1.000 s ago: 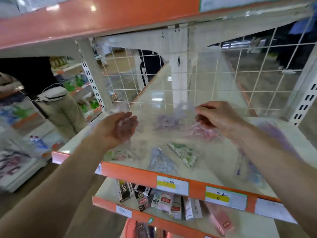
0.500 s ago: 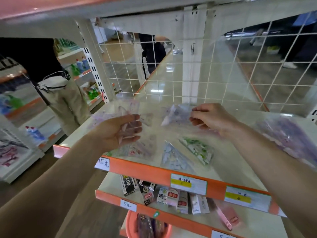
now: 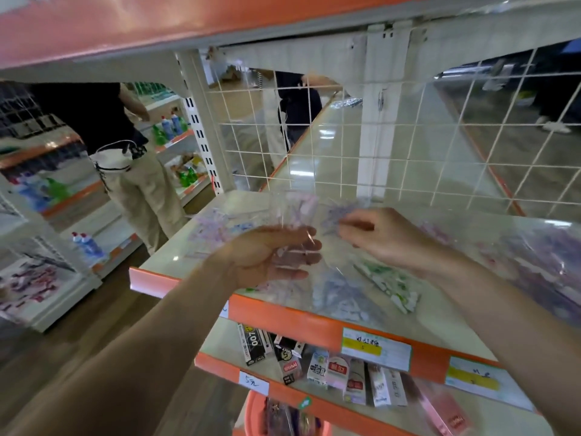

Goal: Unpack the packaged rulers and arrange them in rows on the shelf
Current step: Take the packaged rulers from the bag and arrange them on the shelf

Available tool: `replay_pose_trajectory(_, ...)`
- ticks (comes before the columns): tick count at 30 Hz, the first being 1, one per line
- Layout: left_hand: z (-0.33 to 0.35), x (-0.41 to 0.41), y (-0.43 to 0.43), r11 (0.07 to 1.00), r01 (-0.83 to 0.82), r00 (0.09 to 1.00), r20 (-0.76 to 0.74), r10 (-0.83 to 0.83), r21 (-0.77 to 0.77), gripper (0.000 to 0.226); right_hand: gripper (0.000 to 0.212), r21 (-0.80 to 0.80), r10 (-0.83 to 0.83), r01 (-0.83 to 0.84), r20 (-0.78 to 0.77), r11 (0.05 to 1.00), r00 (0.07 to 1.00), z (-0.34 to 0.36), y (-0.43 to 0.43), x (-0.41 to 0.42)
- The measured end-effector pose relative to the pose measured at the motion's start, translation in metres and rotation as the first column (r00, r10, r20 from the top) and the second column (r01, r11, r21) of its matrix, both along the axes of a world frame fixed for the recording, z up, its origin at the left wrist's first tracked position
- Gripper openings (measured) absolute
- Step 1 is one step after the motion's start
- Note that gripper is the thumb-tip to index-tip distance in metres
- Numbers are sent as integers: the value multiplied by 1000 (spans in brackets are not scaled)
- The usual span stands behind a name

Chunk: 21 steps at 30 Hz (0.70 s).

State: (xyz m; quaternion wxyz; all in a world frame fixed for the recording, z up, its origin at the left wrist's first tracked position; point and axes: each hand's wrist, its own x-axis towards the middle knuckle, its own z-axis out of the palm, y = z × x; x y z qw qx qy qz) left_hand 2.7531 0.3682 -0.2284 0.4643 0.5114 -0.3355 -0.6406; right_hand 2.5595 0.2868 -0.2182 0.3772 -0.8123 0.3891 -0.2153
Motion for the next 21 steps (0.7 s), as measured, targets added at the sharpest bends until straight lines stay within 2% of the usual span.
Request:
replay_pose_trajectory(3, 4, -8, -1, 999, 32, 996, 79, -32, 5, 28, 34, 226, -23, -29, 224, 974, 974, 10, 0, 11)
replay_pose_trajectory(5, 7, -14, -3, 999, 52, 989, 141, -53, 9, 31, 34, 266, -27, -50, 276, 963, 961, 11, 0, 17)
replay_pose_trajectory(7, 9, -17, -5, 998, 63, 984, 165, -64, 8, 33, 26, 270, -45, -44, 315, 962, 948, 8, -2, 20)
replay_pose_trajectory(9, 11, -18, -7, 998, 57, 992, 115, -55, -12, 32, 15, 300, -84, -28, 355, 953, 931, 7, -7, 19)
replay_pose_trajectory(12, 11, -19, -12, 999, 21, 1000, 22, -20, -38, 21, 12, 365, -163, 6, 401, 931, 901, 4, -15, 11)
replay_pose_trajectory(15, 11, -21, -16, 1000, 12, 1000, 28, -11, -25, 17, 9, 369, -222, 59, 417, 928, 881, -1, -19, 7)
replay_pose_trajectory(18, 12, -22, -21, 999, 29, 994, 103, -27, -17, 13, 5, 408, -339, 135, 482, 903, 808, -1, -25, 2)
replay_pose_trajectory(21, 12, -24, -27, 999, 36, 995, 99, -34, -16, 16, 6, 545, -484, 151, 542, 825, 687, 5, -37, -16)
